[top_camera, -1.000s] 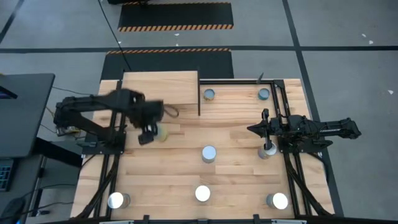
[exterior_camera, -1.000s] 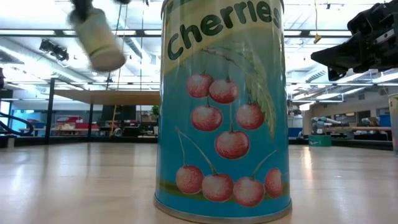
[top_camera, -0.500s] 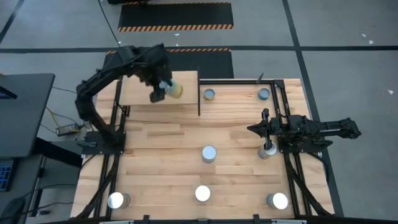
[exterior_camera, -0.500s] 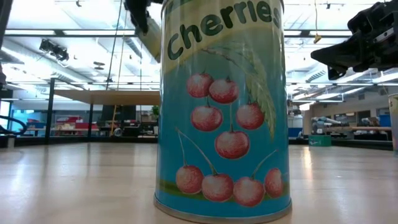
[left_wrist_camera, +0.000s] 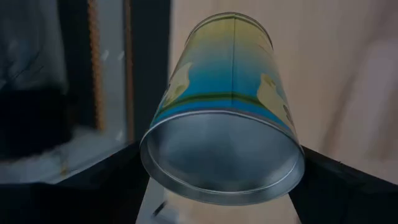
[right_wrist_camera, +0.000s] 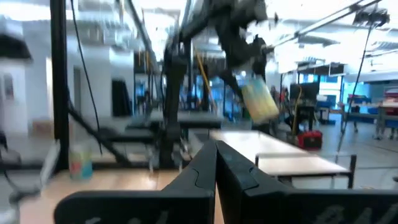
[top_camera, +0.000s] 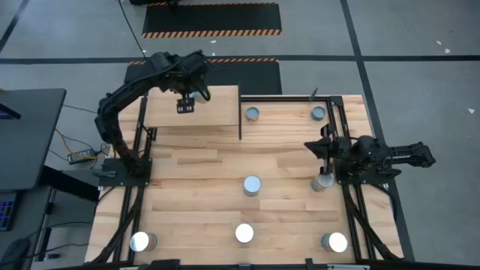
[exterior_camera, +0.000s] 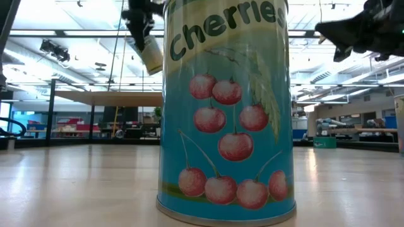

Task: Pick and place cans onto a shelf
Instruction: Put the canned carrot on the shelf

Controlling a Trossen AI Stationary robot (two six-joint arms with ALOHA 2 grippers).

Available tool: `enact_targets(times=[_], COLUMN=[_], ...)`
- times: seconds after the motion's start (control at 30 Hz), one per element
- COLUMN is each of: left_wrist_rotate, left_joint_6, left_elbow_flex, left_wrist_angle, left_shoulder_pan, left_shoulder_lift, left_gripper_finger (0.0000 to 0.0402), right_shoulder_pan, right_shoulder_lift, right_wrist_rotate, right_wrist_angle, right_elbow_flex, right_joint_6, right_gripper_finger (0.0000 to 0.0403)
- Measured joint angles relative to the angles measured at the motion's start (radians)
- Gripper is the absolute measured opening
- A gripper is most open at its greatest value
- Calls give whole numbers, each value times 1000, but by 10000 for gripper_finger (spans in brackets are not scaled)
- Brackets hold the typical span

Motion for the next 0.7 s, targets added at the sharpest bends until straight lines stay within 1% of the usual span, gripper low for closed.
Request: enact_targets(times=[0.1, 0.27, 0.47, 0.57, 0.63, 0.7], left_wrist_rotate=[-11, 1, -17, -33, -47, -50], left_joint_6=[12, 16, 17, 18, 20, 40], left_elbow_flex=[-49, -132, -158, -188, -217, -252], left_wrist_angle=[0, 0, -1, 1, 1, -2], left_shoulder_pan=[24, 34, 43, 62, 88, 121], left_shoulder_lift=[4, -5, -68, -107, -146, -183], left_gripper_finger=[322, 322, 322, 322, 322, 322], right_shoulder_pan=[0, 0, 0, -2, -9, -21], right_shoulder_lift=[0, 9, 57, 101, 137, 173], right_wrist_rotate=[-2, 38, 1, 38, 70, 80], right_wrist_angle=[56, 60, 134, 201, 226, 257], right_elbow_flex=[0, 0, 0, 0, 0, 0], right_joint_6=[21, -6, -100, -104, -107, -107], right_gripper_finger=[9, 10, 10, 10, 10, 10])
